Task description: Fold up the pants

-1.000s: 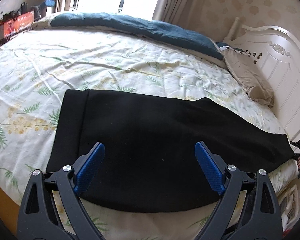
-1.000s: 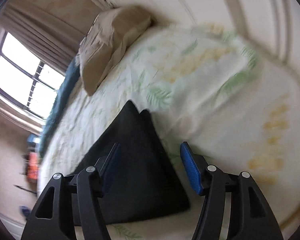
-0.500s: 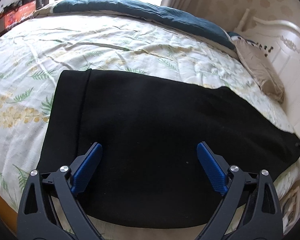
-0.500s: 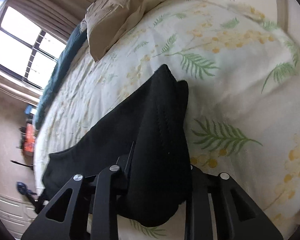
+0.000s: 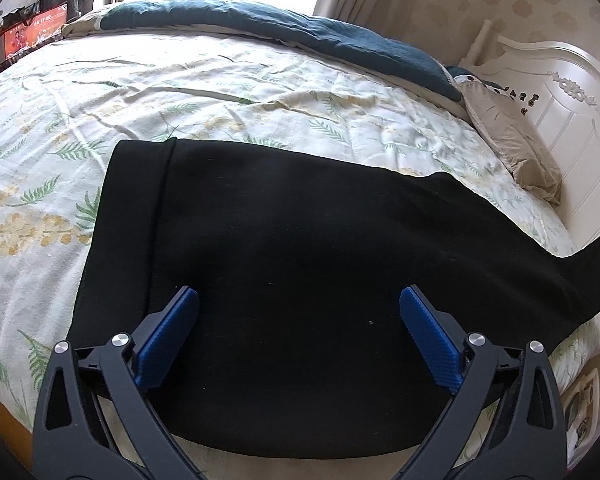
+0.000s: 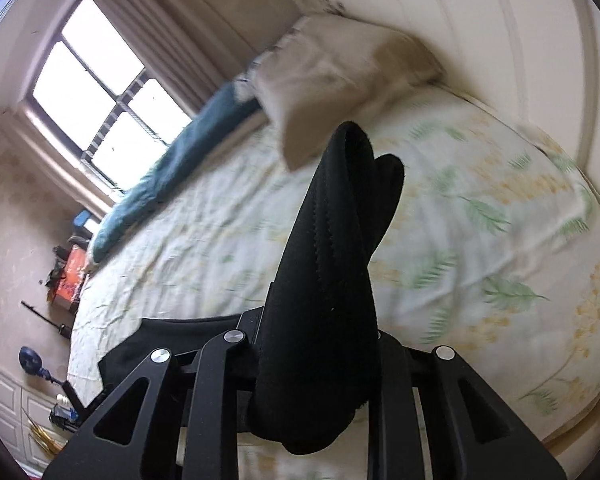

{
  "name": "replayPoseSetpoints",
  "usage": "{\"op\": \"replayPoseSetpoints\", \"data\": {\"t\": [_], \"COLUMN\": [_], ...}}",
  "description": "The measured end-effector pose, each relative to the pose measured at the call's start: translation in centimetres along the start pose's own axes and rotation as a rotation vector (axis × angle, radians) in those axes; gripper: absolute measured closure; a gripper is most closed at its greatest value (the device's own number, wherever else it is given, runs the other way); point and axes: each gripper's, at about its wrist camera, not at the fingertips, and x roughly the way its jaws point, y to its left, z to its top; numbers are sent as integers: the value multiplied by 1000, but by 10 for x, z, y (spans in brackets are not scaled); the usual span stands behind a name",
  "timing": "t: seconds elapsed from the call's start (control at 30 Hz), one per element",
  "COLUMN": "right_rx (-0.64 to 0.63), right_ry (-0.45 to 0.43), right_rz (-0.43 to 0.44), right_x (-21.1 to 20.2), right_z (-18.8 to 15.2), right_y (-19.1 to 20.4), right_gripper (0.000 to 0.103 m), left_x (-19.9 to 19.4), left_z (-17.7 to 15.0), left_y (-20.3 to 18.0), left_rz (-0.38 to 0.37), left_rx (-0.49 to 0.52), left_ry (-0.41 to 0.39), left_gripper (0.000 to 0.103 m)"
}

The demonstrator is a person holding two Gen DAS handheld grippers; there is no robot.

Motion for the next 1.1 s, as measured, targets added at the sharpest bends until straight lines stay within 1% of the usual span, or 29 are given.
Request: {"op": "replayPoseSetpoints", "data": {"t": [0.13, 0.23, 0.3, 0.4, 0.47, 0.6, 0.83, 0.97, 1.1], "right_rx": [-77, -130, -172, -220, -246, -274, -318, -413, -504], "right_ry": [-16, -2, 22, 67, 106, 171, 256, 271, 265], "right_rz": [66, 107, 134, 150, 140, 131, 106, 32, -34], "right_x": [4, 18, 34, 62, 85, 123, 170, 185, 189], "right_z": [-7, -17, -28, -45, -60, -90, -138, -161, -177], "right_y": [52, 91, 117, 147, 165, 187, 215, 230, 241], "right_gripper": [81, 81, 81, 81, 81, 81, 81, 81, 81], "left_x": [-1, -2, -2, -3, -3, -3, -4, -4, -4], "left_z": [0, 0, 0, 0, 0, -1, -1, -2, -3], "left_y": [1, 3, 3, 4, 4, 4, 3, 1, 0], "left_rz": [-10, -21, -25, -32, -35, -37, -39, -34, -28], "left_rx": [-10, -12, -12, -16, -15, -12, -7, 8, 14], "left_ry": [-2, -6, -7, -10, -11, -11, -12, -12, -14], "left_gripper": [3, 3, 3, 3, 3, 3, 3, 3, 3]}}
